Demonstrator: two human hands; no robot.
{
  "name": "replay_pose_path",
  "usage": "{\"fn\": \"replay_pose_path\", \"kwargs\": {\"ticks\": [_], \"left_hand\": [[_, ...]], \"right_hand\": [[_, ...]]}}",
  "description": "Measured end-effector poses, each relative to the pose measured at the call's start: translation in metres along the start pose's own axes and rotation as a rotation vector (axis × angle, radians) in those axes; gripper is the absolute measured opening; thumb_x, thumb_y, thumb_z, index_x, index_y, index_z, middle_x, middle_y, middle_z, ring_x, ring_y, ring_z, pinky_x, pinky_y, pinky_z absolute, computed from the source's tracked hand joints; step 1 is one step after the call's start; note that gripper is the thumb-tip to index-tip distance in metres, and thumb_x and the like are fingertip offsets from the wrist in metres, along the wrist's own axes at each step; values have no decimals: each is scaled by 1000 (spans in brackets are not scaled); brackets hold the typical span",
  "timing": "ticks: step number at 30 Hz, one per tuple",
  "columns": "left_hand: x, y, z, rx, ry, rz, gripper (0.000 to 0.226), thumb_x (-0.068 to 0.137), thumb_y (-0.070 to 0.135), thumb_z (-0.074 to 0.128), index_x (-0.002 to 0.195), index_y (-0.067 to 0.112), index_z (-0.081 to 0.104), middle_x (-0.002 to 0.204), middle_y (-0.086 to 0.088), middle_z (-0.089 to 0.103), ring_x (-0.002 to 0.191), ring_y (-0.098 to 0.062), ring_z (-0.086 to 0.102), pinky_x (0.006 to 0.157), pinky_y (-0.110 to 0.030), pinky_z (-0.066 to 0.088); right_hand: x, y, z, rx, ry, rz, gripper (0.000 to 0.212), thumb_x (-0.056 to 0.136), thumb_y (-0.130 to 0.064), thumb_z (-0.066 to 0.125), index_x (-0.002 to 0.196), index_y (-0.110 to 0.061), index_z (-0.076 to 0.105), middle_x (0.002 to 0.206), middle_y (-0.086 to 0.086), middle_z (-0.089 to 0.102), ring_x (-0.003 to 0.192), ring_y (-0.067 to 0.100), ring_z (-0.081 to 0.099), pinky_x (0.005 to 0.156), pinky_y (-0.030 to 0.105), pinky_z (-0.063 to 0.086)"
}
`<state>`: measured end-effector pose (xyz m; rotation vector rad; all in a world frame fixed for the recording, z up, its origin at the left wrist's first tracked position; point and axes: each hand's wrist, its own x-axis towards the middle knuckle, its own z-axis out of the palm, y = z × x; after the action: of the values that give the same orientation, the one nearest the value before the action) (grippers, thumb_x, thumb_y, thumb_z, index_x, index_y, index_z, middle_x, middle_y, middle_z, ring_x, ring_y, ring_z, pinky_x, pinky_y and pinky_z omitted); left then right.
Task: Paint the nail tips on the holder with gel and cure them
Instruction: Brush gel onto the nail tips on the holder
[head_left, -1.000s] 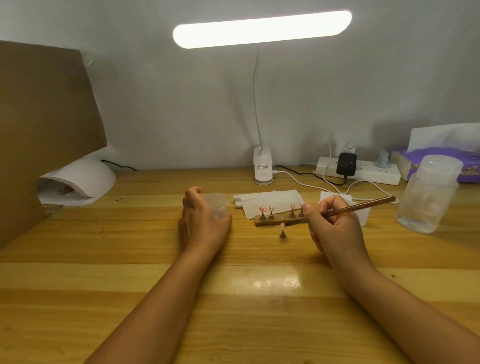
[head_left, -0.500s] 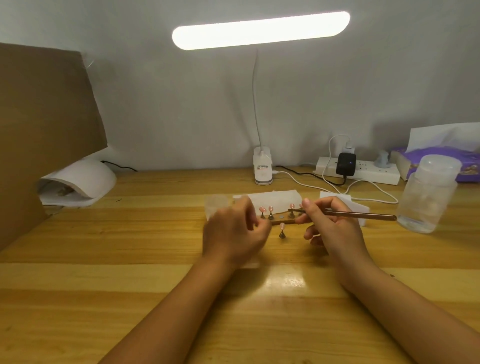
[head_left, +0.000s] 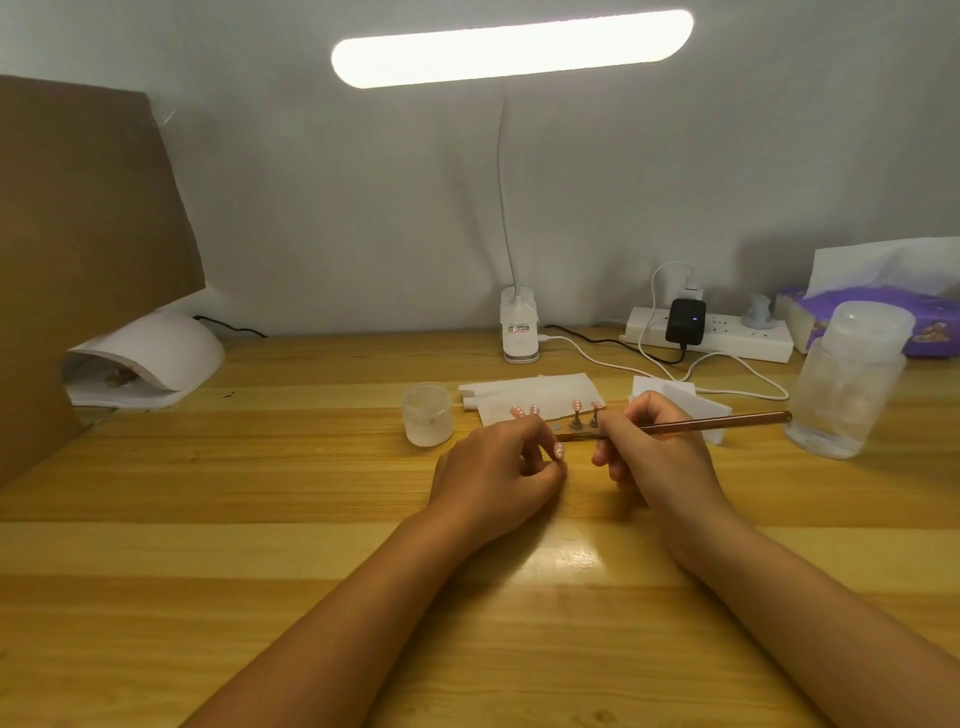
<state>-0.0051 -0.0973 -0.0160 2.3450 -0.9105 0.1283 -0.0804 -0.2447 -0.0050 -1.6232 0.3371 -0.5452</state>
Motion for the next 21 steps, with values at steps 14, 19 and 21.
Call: {"fn": "replay_pose_path", "kwargs": {"ticks": [14,19,21], "left_hand": [[1,-4,-1,-75,-6,65,14,90,36,67,86,41,55,83,20,61,81,-2,56,63,-25,39],[1,-4,-2,-77,2,66,14,89,36,67,84,41,54,86,18,64,77,-1,55,60,-25,36],[1,-4,-2,-70,-1,64,16,89,37,67,83,41,52,85,19,63,74,1,53,59,-23,34]], "right_hand": [[-2,2,2,-130,-51,-57,17,92,-27,63,88,-11,58,65,1,69,48,4,52,50,24,41],[-3,1,3,-181,-68,-86,17,92,-26,64,86,-11,57,66,0,70,49,2,54,54,27,42],[-3,2,3,-197,-71,-89,16,92,-25,64,84,-12,57,64,-1,70,48,0,54,55,29,42]]}}
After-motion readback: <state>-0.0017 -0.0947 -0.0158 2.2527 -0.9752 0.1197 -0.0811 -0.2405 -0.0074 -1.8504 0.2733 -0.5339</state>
